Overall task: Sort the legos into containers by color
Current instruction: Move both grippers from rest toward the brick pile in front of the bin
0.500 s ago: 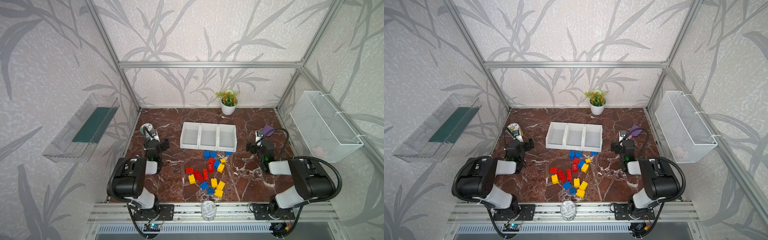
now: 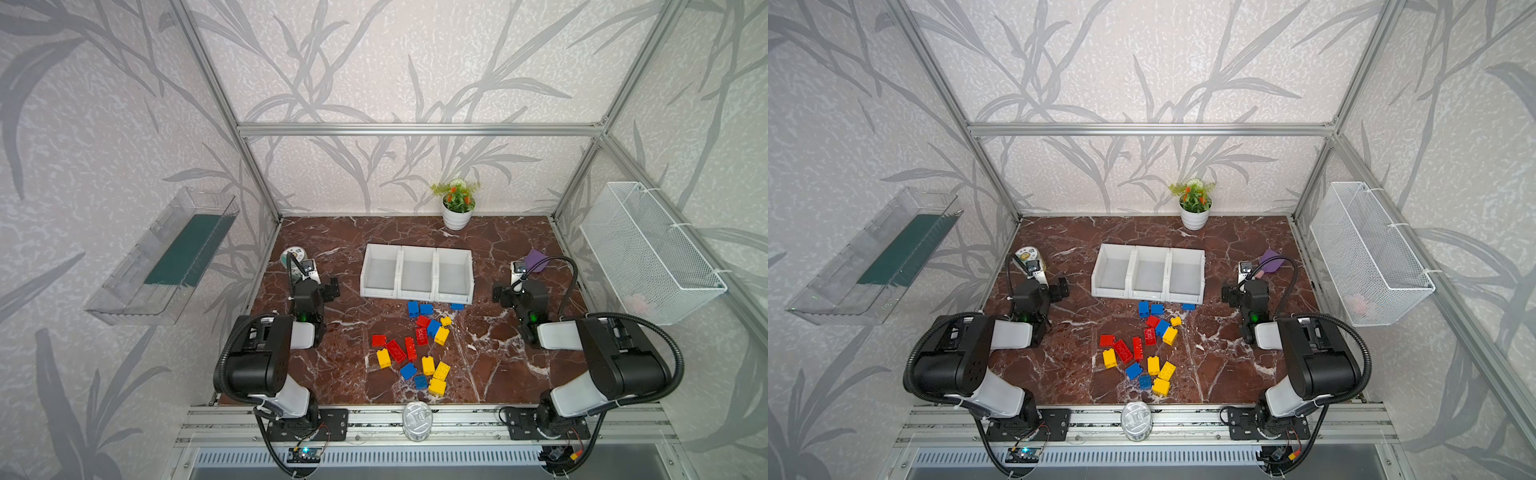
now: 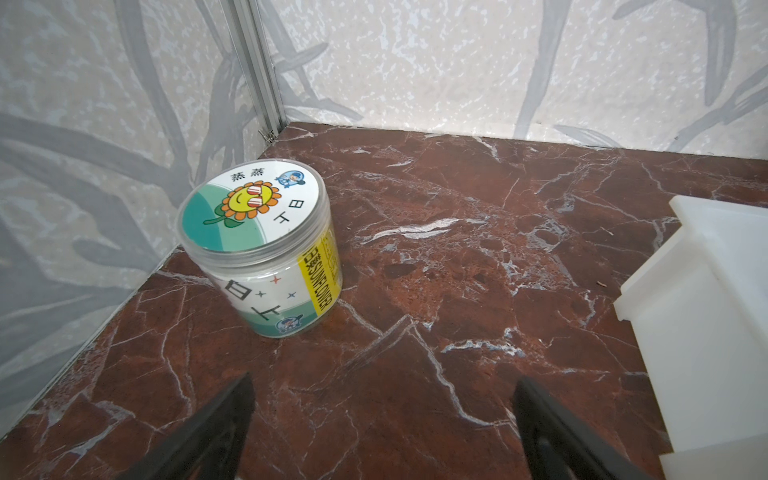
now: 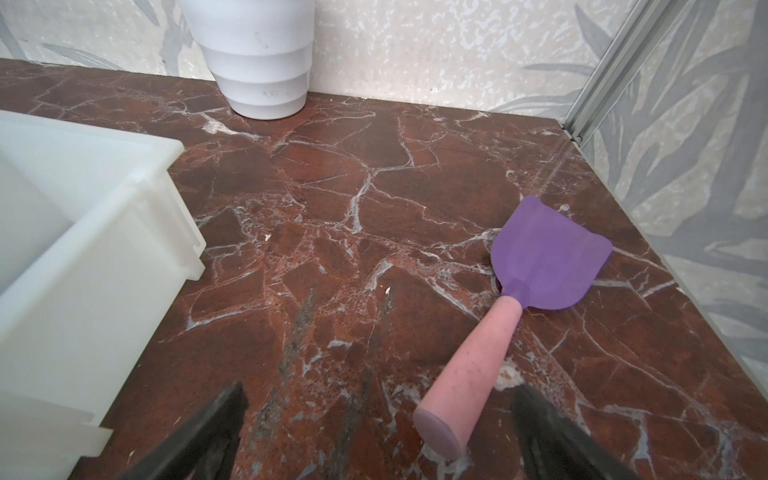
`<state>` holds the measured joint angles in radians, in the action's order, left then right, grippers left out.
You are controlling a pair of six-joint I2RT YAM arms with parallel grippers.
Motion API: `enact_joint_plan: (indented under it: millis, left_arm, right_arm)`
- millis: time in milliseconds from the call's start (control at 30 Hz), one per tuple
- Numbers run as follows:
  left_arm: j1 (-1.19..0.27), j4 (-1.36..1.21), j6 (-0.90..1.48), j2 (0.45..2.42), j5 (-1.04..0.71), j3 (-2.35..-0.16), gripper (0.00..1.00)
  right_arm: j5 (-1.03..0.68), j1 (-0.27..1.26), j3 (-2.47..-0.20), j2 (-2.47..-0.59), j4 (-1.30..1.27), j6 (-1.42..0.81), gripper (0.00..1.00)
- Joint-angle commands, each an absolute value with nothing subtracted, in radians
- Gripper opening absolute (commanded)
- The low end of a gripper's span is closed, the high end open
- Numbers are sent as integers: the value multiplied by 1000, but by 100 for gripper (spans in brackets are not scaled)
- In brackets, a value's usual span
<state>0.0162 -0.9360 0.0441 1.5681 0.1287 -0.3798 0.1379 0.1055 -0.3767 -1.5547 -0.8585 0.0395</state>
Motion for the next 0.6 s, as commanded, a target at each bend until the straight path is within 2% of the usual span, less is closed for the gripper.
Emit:
enact_joint_plan:
  millis: [0,467,500,567]
  left_arm:
    - [25,-915,34,1563,113,-386,99]
    - [26,-941,30,1566,114,-381,99]
    - [24,-910,35,1537,134,-386,99]
    - [15,-743,37,1416,173,-419,99]
  right_arm:
    - [139,108,-391,-1540,-866,43,99]
    - [144,107,-390,-1539,-869,40,100]
    - [153,108,-383,-1536,-906,41,100]
    - [157,123,-401,-1456,-813,59,100]
